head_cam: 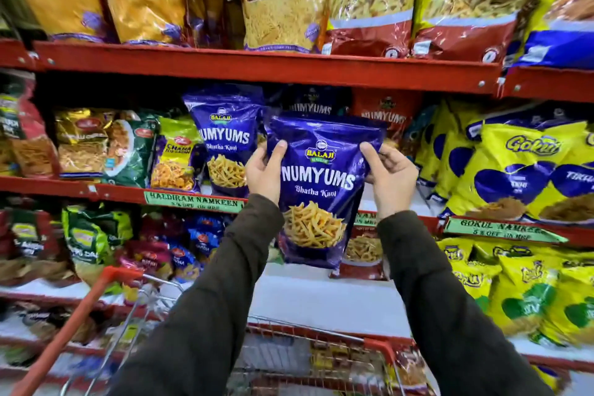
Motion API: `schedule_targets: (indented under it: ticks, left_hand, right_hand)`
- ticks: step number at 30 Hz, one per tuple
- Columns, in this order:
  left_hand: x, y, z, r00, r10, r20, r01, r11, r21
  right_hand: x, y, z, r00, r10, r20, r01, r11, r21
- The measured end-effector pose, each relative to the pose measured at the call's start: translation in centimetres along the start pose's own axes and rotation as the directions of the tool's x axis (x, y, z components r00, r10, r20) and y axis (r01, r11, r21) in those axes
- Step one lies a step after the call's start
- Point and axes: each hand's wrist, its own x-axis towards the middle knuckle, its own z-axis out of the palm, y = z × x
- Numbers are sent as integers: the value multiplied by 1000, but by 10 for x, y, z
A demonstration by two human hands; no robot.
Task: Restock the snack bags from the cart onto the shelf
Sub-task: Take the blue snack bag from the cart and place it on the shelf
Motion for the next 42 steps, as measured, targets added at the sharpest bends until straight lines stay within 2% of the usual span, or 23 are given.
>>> schedule_targets:
  ticks: [3,13,15,19,22,23,25,27,29,34,42]
  left_hand:
    - [30,8,26,999,30,-14,-30,999,34]
    - [135,-6,86,999,-8,-50,15,992,127]
    - [150,-14,90,997,-16,-77,27,989,143]
    - [162,-29,88,993,-8,-121,30,983,181]
    - [164,-44,80,995,-6,-96,28,973,229]
    - [163,-50,77,996,-58,-75,75,964,255]
    - [154,-63,69,981,-189,-44,192,916,353]
    - [158,-87,55,957,-288,-32,274,867,415]
    - [160,-107,42,947,-321,-14,291,838,461]
    - [122,-88,29,966,-259,18,208,810,548]
    - [82,-86,-1,992,-127,-23,118,817,565]
  right_hand:
    - [40,-6,12,1000,-22,4,22,1000,-21]
    - [158,19,47,999,-1,-44,0,1000,-13]
    - [173,32,52,997,43,-58,-43,999,-7]
    - [193,71,57,994,108,7,-108,993,-43]
    - [183,75,64,984,156,88,-140,976,-167]
    - [174,75,64,965,218,145,-181,955,-234]
    - [158,85,57,896,393,206,-295,875,-384]
    - [141,101,49,817,481,318,-318,836,-447]
    - [129,113,42,812,458,361,-310,864,-397]
    - [107,125,35,853,443,275,-330,868,-371]
    - [57,122,24,871,330,365,-221,925,-308]
